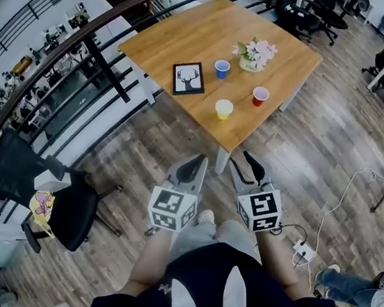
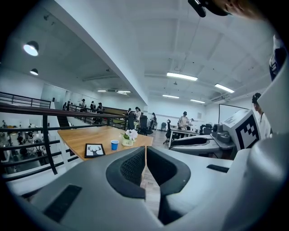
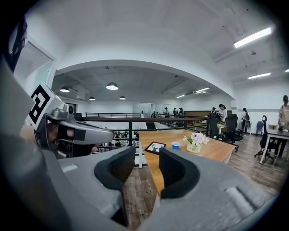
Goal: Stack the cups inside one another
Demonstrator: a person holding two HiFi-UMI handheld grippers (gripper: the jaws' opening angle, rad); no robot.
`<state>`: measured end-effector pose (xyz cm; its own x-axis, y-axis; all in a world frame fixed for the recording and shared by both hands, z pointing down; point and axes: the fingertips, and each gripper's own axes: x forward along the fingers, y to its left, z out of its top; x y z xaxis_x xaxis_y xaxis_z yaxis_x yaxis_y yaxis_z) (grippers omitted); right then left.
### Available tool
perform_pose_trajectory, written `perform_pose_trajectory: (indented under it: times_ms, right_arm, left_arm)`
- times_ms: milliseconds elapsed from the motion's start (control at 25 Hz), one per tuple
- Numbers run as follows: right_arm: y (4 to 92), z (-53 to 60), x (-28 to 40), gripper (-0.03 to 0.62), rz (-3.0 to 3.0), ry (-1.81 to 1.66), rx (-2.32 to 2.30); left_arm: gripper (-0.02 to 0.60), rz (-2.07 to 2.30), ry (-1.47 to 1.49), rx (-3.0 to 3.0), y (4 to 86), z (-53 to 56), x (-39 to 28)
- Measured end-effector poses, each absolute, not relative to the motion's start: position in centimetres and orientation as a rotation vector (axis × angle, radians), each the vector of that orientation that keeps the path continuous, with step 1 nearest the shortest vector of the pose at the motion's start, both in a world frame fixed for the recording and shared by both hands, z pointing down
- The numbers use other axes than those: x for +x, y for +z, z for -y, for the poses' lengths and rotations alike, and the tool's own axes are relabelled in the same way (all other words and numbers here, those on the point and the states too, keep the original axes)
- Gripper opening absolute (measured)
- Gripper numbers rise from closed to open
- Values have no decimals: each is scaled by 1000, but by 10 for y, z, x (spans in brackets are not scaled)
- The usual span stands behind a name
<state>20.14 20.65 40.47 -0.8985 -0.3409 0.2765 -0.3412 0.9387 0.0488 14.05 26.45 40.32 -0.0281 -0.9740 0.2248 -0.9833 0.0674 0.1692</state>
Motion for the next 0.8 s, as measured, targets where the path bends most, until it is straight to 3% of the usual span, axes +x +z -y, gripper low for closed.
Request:
perform_pose_trajectory:
  times_ms: [800]
  right_arm:
    - [428,-154,141,228,2739,13,540]
  left_arm:
    - [26,2030,55,1962,424,-226,73]
